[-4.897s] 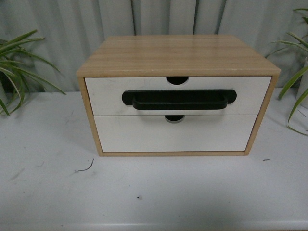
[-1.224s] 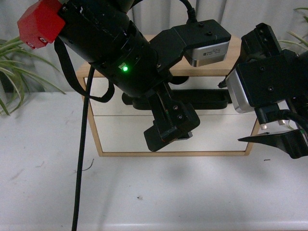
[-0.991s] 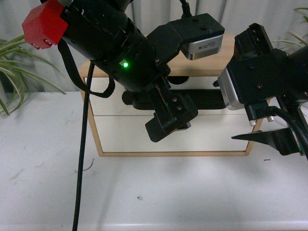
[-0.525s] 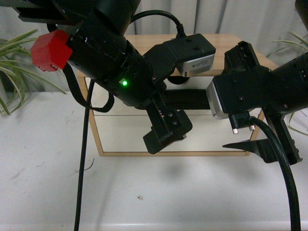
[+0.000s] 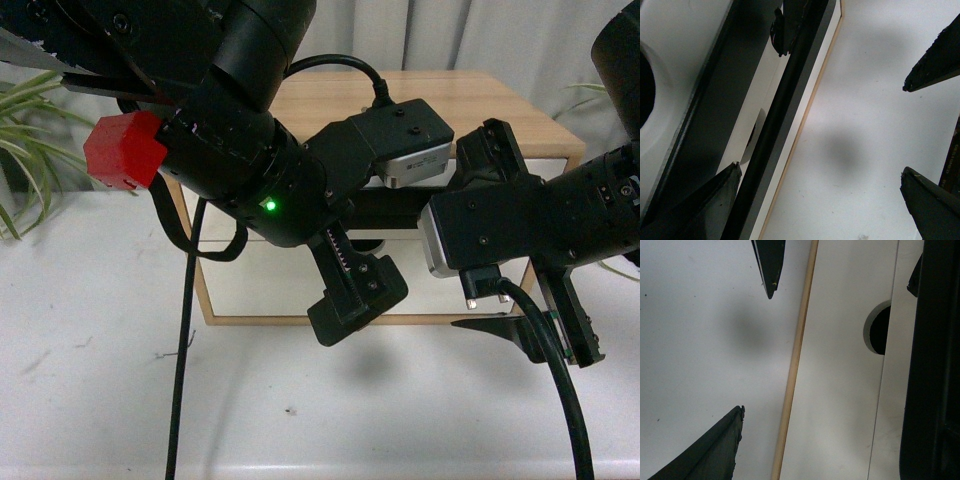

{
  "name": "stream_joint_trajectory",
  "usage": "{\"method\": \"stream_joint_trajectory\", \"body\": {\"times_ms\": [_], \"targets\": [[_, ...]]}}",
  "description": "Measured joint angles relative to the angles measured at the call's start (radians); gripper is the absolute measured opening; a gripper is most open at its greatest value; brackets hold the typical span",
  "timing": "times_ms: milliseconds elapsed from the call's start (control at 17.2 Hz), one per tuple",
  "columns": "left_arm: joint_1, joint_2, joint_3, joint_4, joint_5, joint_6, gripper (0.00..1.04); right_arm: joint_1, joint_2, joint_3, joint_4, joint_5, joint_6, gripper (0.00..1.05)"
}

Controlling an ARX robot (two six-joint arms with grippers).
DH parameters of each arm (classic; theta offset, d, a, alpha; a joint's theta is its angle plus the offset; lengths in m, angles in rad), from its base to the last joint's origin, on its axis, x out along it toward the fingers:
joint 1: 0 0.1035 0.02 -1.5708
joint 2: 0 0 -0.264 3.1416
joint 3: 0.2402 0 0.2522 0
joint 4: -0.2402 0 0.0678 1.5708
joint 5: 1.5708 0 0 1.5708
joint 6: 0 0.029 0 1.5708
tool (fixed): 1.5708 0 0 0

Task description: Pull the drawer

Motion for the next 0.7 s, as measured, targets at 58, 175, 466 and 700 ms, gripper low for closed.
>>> {"method": "stream_joint_trajectory", "body": {"times_ms": [58, 175, 466, 700], "targets": [[0.000, 0.000, -0.003, 0.001, 0.004, -0.002, 0.98, 0.000, 0.000, -0.005, 0.001, -0.001, 0.000, 0.98], [-0.002, -0.005, -0.010, -0.002, 0.012, 0.000, 0.98, 0.000, -0.014, -0.019, -0.005, 0.000, 0.005, 0.98], [-0.018, -0.053, -0.073, 0.006, 0.035, -0.010, 0.98, -0.001, -0.071, -0.077, -0.044, -0.002, 0.023, 0.98], [-0.035, -0.102, -0.159, 0.052, 0.046, -0.019, 0.98, -0.001, -0.121, -0.145, -0.048, -0.001, 0.018, 0.98]]}}
